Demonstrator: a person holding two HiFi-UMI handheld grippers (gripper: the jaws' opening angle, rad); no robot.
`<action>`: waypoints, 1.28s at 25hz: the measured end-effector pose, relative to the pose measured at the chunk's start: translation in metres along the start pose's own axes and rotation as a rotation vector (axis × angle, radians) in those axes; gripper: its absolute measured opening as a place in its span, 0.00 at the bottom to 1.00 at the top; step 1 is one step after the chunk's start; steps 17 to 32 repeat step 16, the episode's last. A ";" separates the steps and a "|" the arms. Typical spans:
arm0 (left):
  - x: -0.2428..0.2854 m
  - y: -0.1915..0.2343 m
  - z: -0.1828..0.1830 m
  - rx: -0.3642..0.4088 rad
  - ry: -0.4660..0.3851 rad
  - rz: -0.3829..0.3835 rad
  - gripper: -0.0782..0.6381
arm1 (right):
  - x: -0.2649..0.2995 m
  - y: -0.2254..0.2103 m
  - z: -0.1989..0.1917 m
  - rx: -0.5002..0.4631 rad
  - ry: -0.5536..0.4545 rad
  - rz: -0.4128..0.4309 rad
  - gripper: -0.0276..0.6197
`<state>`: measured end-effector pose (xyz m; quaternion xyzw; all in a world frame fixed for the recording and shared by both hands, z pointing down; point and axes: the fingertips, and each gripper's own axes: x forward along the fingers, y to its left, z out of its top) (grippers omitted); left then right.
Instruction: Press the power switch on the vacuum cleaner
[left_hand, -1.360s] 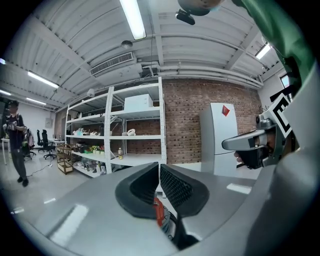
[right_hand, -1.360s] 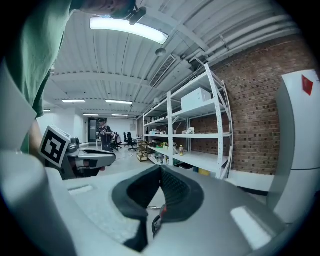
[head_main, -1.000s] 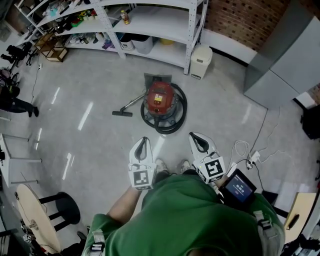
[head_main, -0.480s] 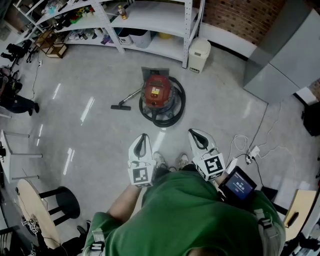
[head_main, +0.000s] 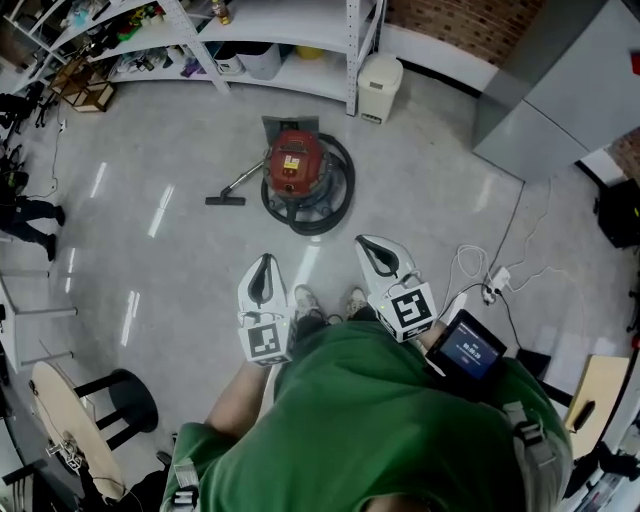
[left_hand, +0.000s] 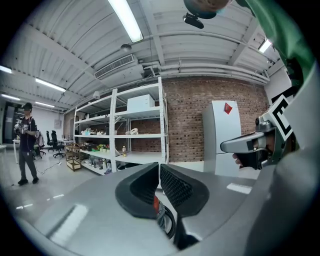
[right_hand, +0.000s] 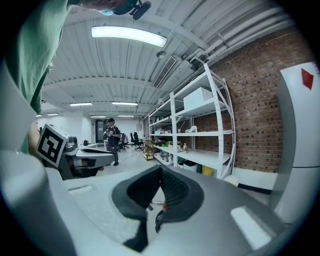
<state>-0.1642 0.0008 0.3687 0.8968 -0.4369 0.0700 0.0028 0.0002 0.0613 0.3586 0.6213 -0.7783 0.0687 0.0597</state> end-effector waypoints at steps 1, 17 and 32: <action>0.000 -0.001 -0.001 -0.005 0.001 0.004 0.12 | 0.000 -0.001 0.001 0.000 -0.002 0.002 0.05; 0.013 -0.025 0.008 0.031 0.043 -0.002 0.12 | -0.003 -0.018 0.000 -0.022 0.001 0.030 0.05; 0.013 -0.025 0.008 0.031 0.043 -0.002 0.12 | -0.003 -0.018 0.000 -0.022 0.001 0.030 0.05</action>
